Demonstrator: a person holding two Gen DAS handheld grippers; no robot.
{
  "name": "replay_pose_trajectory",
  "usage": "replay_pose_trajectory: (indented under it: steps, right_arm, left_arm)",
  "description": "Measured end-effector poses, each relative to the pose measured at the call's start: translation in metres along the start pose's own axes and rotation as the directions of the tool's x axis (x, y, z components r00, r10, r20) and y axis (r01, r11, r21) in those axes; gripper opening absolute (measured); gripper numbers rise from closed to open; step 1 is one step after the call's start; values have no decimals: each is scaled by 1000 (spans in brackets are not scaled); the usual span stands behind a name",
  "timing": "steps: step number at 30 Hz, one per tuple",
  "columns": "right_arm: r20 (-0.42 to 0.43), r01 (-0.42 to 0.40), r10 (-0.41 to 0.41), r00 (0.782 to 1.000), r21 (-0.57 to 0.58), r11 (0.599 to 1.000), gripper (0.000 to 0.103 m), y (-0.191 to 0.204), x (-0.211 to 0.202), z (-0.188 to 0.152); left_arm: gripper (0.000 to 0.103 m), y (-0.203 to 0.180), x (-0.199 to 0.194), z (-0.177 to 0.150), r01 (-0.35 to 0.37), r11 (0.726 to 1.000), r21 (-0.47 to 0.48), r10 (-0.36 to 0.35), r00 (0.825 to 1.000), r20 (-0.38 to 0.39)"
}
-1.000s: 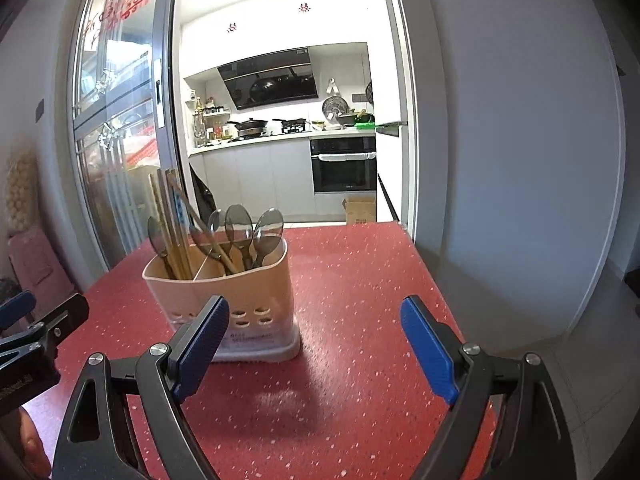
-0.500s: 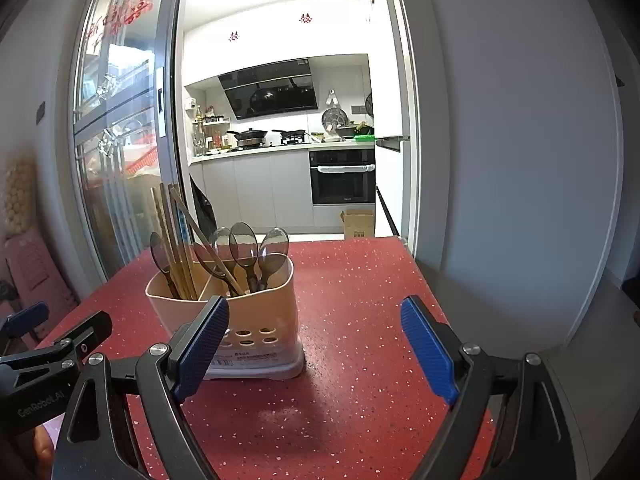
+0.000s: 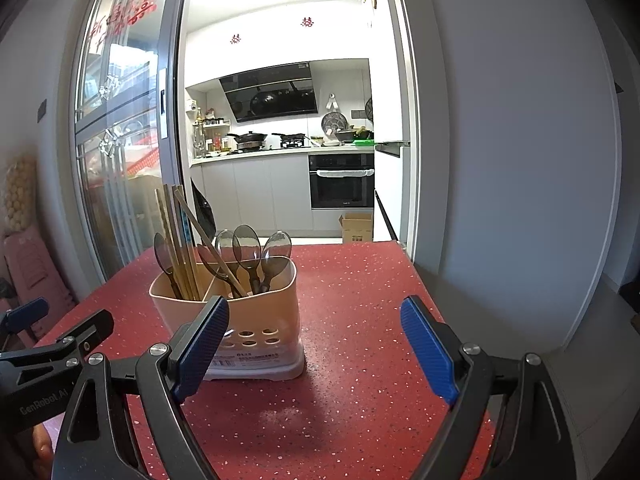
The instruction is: Organize utensils
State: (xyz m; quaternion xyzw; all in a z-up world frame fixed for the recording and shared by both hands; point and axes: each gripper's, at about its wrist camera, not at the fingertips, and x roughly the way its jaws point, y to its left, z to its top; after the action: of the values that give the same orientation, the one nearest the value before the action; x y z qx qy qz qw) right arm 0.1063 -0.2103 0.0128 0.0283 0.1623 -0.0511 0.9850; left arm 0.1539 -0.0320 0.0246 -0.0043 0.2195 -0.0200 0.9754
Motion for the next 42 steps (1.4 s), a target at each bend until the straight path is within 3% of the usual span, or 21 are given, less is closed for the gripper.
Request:
replay_pose_trajectory:
  steps: [42]
  right_arm:
    - [-15,-12,11,1000,-16,1000,90,3,-3,-8]
  left_arm:
    - [103,5,3,-7,0,1000,-5,0,999,-33]
